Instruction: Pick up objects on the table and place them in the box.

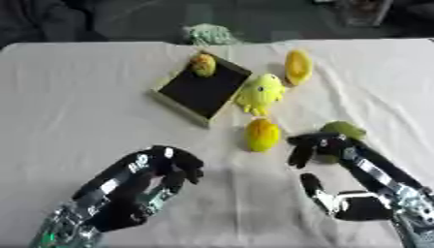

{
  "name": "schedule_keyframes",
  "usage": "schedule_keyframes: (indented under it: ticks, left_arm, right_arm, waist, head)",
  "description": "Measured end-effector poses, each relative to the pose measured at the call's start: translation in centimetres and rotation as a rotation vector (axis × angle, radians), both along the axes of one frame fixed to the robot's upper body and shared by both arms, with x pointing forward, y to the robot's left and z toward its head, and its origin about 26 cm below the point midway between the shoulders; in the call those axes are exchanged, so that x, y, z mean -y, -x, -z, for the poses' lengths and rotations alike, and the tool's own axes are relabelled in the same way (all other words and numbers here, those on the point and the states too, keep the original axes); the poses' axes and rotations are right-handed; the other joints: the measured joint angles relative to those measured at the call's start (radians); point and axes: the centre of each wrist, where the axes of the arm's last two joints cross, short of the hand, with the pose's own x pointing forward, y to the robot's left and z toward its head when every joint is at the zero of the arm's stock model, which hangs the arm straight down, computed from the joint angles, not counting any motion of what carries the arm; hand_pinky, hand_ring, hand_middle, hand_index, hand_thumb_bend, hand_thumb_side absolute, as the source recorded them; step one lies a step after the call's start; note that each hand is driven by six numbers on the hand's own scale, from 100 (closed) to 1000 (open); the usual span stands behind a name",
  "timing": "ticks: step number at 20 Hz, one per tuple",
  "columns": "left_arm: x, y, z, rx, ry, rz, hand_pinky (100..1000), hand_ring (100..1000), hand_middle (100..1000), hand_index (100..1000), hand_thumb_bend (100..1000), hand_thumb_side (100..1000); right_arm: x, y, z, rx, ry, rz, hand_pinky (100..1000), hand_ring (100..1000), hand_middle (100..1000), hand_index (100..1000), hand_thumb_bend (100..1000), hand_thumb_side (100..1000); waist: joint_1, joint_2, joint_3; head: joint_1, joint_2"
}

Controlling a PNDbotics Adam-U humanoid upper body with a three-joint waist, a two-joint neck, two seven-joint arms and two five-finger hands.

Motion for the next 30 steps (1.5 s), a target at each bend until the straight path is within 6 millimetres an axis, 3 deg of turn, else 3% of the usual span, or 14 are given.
schedule_keyframes:
  ticks: [15,19,21,24,30]
  left_arm:
    - [0.0,0.0,0.0,0.0,0.0,0.0,726,707,534,746,100,659]
    - [0.0,0.0,0.0,-0.001,0.0,0.0,726,707,534,746,100,656]
    - [0.0,0.0,0.0,-0.003,0.0,0.001,726,707,534,746,100,659]
    - [-0.1,0.0,0.0,-0.011,-0.002,0.001,726,707,534,745,100,663]
    - [-0.4,0.1,0.2,-0.025,-0.022,-0.005,726,707,534,745,100,675]
  right_arm:
    - [0.0,0.0,0.0,0.005,0.004,-0.001,562,648,620,894,100,362]
    - [0.1,-0.1,-0.2,0.031,0.031,-0.015,573,662,640,902,100,368]
    - [0.5,-0.1,-0.2,0.042,0.064,-0.016,583,671,649,906,100,386]
    - [1.7,0.0,-0.5,0.071,0.136,-0.009,603,685,666,912,100,274]
    - [5.2,0.3,-1.7,0.128,0.319,0.039,640,715,712,933,100,214]
  waist:
    - [-0.001,0.0,0.001]
    - [-0.014,-0.011,0.007]
    - [-0.024,-0.015,0.01]
    - [-0.036,-0.019,0.018]
    - [-0.064,-0.019,0.024]
  head:
    - [-0.001,0.0]
    - [0.0,0.0]
    - [0.0,0.0]
    - [0.0,0.0]
    - [0.001,0.002]
